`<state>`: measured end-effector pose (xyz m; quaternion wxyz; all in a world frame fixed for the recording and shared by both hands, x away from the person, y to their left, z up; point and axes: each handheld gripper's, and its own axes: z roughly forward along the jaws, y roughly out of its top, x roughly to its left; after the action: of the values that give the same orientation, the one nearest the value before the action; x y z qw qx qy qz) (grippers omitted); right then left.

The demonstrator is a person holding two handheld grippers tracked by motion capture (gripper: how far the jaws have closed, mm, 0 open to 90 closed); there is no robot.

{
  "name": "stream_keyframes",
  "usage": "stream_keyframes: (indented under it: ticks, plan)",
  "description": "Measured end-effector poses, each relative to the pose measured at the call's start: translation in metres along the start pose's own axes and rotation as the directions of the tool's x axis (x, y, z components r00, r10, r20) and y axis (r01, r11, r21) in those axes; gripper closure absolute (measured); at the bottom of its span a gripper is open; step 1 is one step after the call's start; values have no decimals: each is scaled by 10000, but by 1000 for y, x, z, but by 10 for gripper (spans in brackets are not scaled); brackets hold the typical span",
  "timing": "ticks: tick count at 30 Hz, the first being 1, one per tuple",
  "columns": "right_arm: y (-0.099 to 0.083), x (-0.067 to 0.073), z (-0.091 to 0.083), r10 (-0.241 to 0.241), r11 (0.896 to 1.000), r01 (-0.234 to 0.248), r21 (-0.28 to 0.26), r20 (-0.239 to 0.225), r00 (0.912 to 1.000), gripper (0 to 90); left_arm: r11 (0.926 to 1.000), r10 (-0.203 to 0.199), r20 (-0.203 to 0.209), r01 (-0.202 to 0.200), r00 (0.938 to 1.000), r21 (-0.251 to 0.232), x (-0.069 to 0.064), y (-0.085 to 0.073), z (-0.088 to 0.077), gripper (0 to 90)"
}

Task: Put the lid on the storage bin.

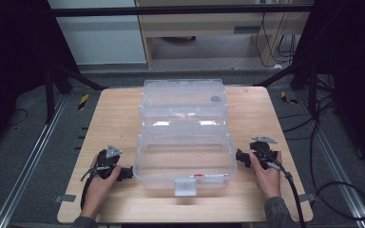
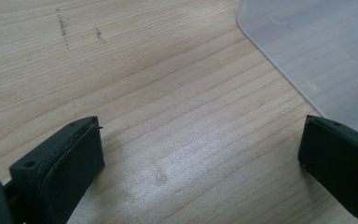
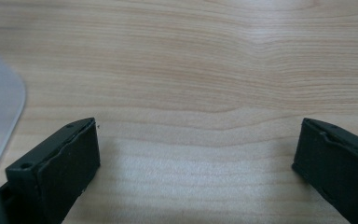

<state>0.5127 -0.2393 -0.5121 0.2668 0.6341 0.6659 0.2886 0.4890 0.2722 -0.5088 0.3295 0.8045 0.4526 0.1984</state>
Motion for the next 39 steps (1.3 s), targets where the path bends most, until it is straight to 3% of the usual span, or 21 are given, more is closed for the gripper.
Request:
stream_keyframes:
  ticks: [6, 8, 9, 10, 11, 12, 13, 14, 16, 17, 18, 22, 24, 29, 30, 31, 34, 36, 37, 38, 39]
  plan:
    - [-4, -2, -4, -373, 9993, 373, -1, -325, 9988, 3, 9999, 107, 165, -108, 9998, 70, 0, 0, -1, 0]
    - [-7, -2, -8, -831, 9965, 837, 61, -682, 9942, 14, 9990, 328, 286, -337, 9991, 296, 1, 2, -4, 38]
    - [-7, -3, -11, -1019, 9946, 1032, 123, -835, 9913, 33, 9994, 356, 293, -356, 9989, 6, 2, 3, -9, 46]
    - [-8, -2, -14, -1291, 9912, 1310, 171, -844, 9880, 44, 9994, 356, 293, -356, 9989, 6, 2, 3, -9, 28]
    - [-7, -1, -18, -1679, 9853, 1695, 187, -670, 9835, 51, 9995, 281, 381, -274, 9989, -176, 3, 5, -12, 27]
    - [-7, 1, -23, -2300, 9731, 2303, 84, -322, 9727, 47, 9987, 383, 562, -364, 9977, -344, 4, 8, -19, 29]
    - [-7, 1, -23, -2300, 9731, 2303, 84, -322, 9727, 47, 9987, 383, 562, -364, 9977, -344, 4, 8, -19, 29]
    - [-3, 3, -35, -2824, 9593, 2824, -23, -68, 9593, 61, 9973, 705, 682, -688, 9952, -261, 3, 11, -27, 29]
    - [3, 3, -50, -3309, 9433, 3309, -249, 57, 9437, 66, 9948, 1007, 757, -993, 9920, -231, 1, 15, -36, 29]
    - [3, 3, -50, -3309, 9433, 3309, -249, 57, 9437, 66, 9948, 1007, 757, -993, 9920, -231, 1, 15, -36, 29]
    - [10, 4, -63, -3576, 9335, 3568, -350, -170, 9337, 66, 9930, 1174, 1007, -1157, 9880, -226, -1, 20, -44, 29]
    - [27, -3, -80, -3608, 9326, 3590, -364, -924, 9280, 86, 9903, 1373, 1364, -1327, 9811, -420, -4, 31, -61, 30]
    - [37, -5, -86, -3824, 9238, 3817, -297, -1174, 9165, 91, 9907, 1317, 1528, -1249, 9794, -534, -5, 34, -65, 32]
    - [60, -4, -97, -4621, 8862, 4612, -428, -1501, 8740, 74, 9877, 1352, 1899, -1173, 9724, -1030, -8, 49, -82, 34]
    - [60, -4, -97, -4621, 8862, 4612, -428, -1501, 8740, 74, 9860, 1435, 1725, -1258, 9745, -1095, -9, 52, -86, 34]
    - [70, -4, -103, -4886, 8719, 4868, -527, -1604, 8576, 67, 9852, 1440, 1588, -1263, 9768, -1162, -8, 57, -93, 36]
    - [84, -3, -110, -5324, 8458, 5291, -690, -1754, 8282, 75, 9830, 1538, 1806, -1319, 9715, -1274, -7, 65, -102, 33]
    - [93, -2, -114, -5555, 8307, 5507, -816, -1869, 8102, 126, 9806, 1693, 1836, -1468, 9683, -1299, -9, 69, -107, 35]
    - [98, -1, -116, -5648, 8245, 5593, -866, -1883, 8035, 133, 9806, 1693, 1836, -1468, 9683, -1299, -9, 69, -107, 34]
    - [98, -1, -116, -5648, 8245, 5593, -866, -1883, 8035, 133, 9785, 1821, 1797, -1601, 9667, -1301, -9, 72, -110, 34]
    - [108, 1, -120, -5918, 8050, 5866, -887, -1884, 7838, 169, 9743, 2066, 1787, -1856, 9620, -1278, -12, 77, -114, 35]
